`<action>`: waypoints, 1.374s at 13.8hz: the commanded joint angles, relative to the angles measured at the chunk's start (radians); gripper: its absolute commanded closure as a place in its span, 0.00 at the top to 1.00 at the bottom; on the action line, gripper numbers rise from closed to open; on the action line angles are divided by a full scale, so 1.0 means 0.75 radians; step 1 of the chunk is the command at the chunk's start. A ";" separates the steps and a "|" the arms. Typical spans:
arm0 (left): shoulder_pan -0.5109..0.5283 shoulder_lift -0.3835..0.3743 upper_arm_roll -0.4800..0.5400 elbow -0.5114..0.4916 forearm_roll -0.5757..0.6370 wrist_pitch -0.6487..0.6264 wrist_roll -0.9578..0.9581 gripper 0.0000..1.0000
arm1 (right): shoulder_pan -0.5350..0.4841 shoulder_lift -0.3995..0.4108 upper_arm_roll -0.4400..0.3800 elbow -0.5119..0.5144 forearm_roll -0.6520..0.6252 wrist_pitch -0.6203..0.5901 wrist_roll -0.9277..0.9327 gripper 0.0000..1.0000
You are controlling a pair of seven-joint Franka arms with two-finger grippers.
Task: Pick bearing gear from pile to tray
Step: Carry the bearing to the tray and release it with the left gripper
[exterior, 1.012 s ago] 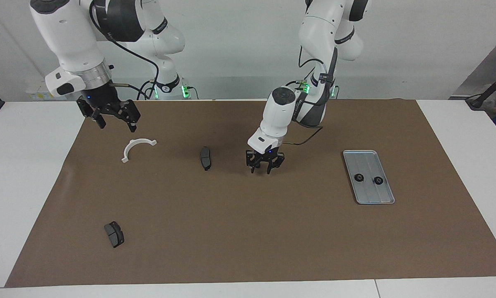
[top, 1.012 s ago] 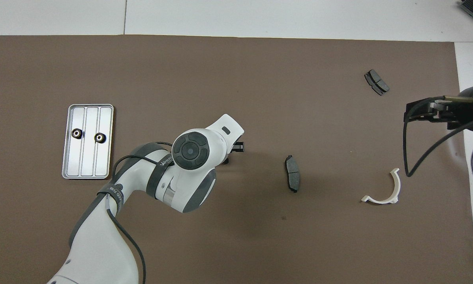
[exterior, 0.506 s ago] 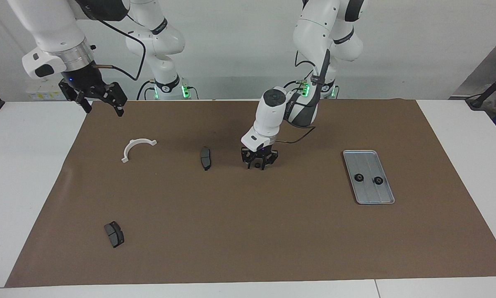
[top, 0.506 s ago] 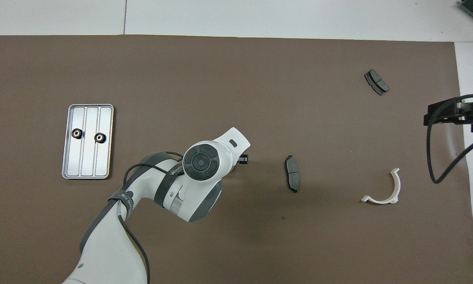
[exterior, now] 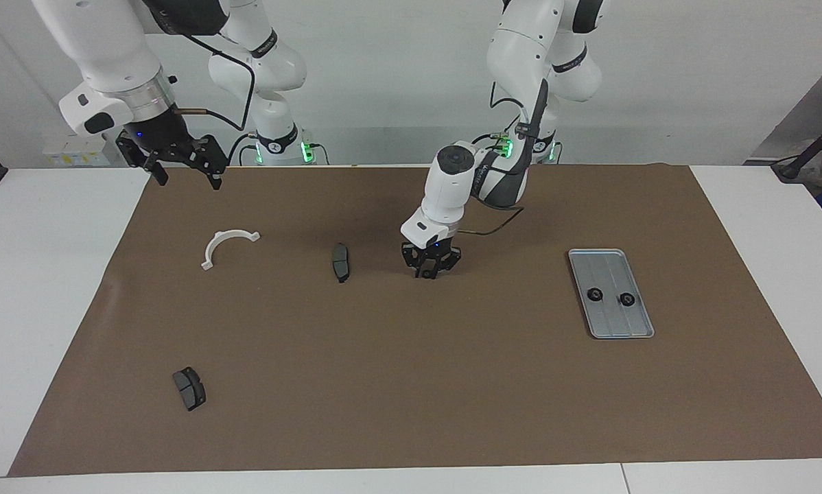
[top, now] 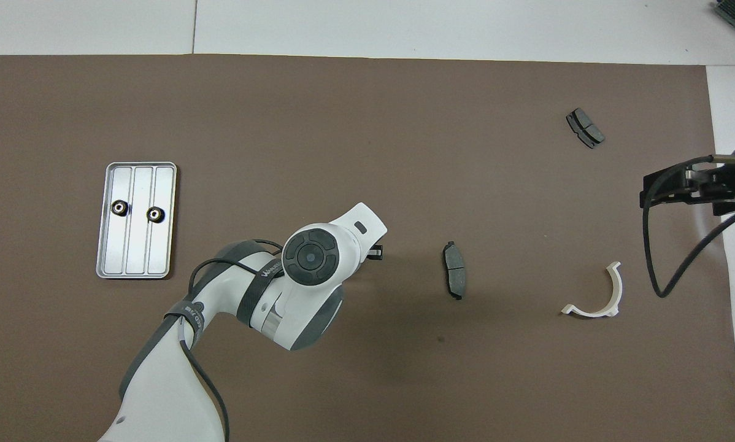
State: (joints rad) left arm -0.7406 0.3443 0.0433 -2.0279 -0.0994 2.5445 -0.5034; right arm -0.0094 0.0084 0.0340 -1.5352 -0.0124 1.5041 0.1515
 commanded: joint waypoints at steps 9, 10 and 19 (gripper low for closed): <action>-0.021 -0.034 0.022 -0.047 0.008 -0.020 0.000 0.15 | -0.010 0.009 0.026 -0.009 0.025 -0.028 -0.030 1.00; -0.007 -0.030 0.024 -0.025 0.008 -0.036 0.000 0.14 | -0.012 0.009 0.026 -0.009 0.025 -0.028 -0.032 1.00; 0.484 -0.070 0.024 0.215 0.038 -0.427 0.208 0.11 | -0.012 0.009 0.026 -0.011 0.025 -0.028 -0.032 1.00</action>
State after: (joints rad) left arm -0.4457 0.3125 0.0717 -1.8525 -0.0854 2.2755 -0.4051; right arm -0.0065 0.0145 0.0484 -1.5421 -0.0110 1.4890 0.1515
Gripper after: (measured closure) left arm 0.753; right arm 0.000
